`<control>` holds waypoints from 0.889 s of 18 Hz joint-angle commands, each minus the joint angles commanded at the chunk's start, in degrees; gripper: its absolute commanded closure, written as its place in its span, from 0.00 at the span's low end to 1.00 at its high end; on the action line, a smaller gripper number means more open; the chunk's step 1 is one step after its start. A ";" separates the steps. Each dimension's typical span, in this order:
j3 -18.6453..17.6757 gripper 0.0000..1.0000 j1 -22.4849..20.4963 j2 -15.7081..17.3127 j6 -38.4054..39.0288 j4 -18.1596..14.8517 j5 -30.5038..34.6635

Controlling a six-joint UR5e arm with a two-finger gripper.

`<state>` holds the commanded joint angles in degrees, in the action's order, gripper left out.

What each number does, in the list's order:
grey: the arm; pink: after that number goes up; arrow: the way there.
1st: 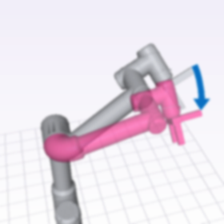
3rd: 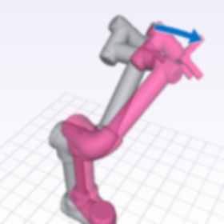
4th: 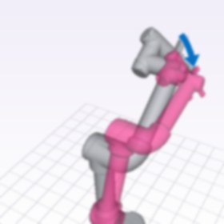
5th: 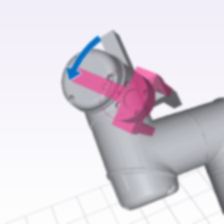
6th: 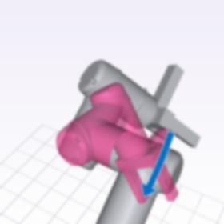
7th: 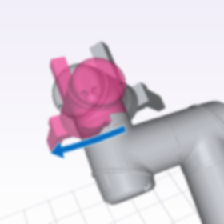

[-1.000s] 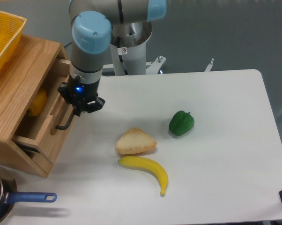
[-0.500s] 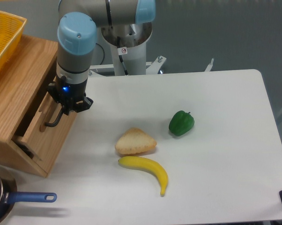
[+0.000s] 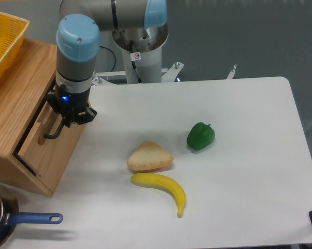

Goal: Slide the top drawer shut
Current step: 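Push the drawer front with the gripper into the wooden cabinet, then press the drawer front fully shut with the gripper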

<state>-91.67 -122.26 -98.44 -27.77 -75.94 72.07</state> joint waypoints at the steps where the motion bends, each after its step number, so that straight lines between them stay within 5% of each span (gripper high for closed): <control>1: 0.00 0.85 0.00 -0.09 0.00 0.00 0.00; 16: 0.35 0.85 1.76 -1.14 -0.09 0.09 -0.09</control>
<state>-91.32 -120.50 -99.58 -27.86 -75.85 71.98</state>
